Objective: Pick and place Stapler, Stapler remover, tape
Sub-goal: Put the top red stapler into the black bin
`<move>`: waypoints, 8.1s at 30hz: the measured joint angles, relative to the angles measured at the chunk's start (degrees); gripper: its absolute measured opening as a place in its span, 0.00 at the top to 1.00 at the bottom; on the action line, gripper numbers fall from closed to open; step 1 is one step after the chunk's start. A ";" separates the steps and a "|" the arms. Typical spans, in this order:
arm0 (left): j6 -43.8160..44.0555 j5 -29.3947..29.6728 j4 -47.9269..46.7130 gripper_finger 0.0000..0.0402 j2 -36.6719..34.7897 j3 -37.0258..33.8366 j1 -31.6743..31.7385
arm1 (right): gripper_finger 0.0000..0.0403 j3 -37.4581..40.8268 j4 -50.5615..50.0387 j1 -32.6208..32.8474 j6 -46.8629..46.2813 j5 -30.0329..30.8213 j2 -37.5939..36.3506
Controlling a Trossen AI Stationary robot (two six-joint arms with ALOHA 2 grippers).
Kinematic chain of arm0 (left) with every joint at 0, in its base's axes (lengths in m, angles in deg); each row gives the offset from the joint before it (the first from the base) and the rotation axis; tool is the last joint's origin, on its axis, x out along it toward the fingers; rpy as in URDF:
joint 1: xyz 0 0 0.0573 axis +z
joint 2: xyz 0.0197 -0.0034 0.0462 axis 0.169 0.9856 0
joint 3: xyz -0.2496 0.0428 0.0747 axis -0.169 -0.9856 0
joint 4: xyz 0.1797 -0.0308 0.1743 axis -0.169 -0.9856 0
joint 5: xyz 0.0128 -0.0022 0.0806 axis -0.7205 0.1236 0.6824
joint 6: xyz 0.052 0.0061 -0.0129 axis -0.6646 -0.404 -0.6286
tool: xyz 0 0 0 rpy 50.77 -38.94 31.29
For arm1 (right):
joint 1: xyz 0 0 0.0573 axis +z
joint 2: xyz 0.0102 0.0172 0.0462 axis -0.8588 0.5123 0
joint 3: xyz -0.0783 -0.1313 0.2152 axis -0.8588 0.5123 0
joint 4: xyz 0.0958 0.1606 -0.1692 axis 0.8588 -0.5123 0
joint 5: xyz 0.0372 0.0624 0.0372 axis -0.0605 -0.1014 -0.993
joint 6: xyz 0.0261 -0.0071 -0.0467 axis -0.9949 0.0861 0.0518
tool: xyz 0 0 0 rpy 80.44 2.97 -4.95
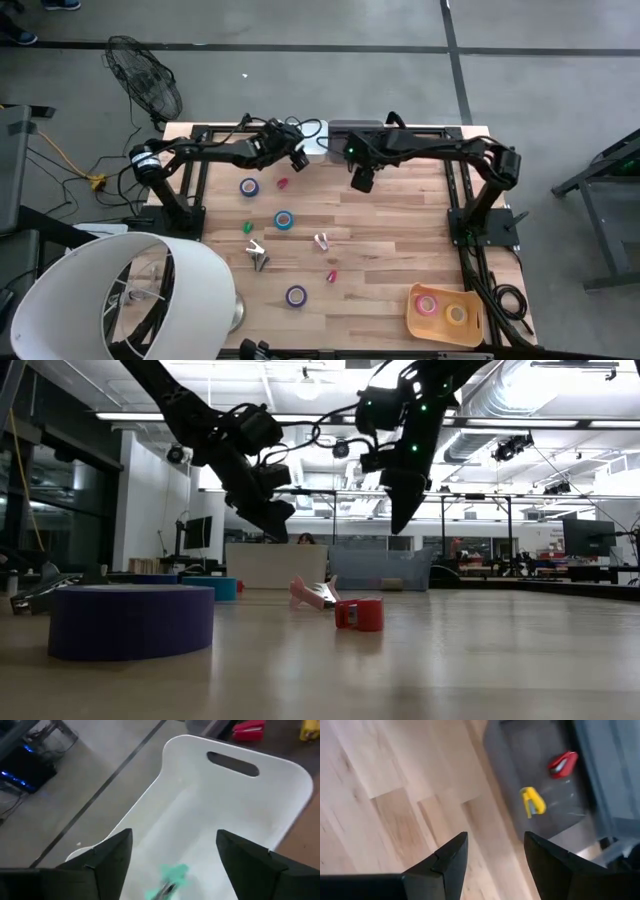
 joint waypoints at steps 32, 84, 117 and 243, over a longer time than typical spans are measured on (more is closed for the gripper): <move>10.33 -6.61 -30.69 0.27 -9.51 -4.99 -13.03 | 0.54 0.44 -0.22 -8.01 5.83 -2.79 -9.08; 25.54 -2.79 11.00 0.27 -6.87 -30.60 -13.90 | 0.54 0.44 3.52 -7.97 9.92 -10.11 -9.04; 27.23 -5.99 13.57 0.73 -4.28 -30.56 -13.94 | 0.54 0.44 3.89 -7.97 9.95 -10.11 -9.01; 13.67 -0.72 14.05 0.81 -4.28 -30.56 -13.92 | 0.54 0.46 5.85 -8.01 13.34 -10.77 -9.01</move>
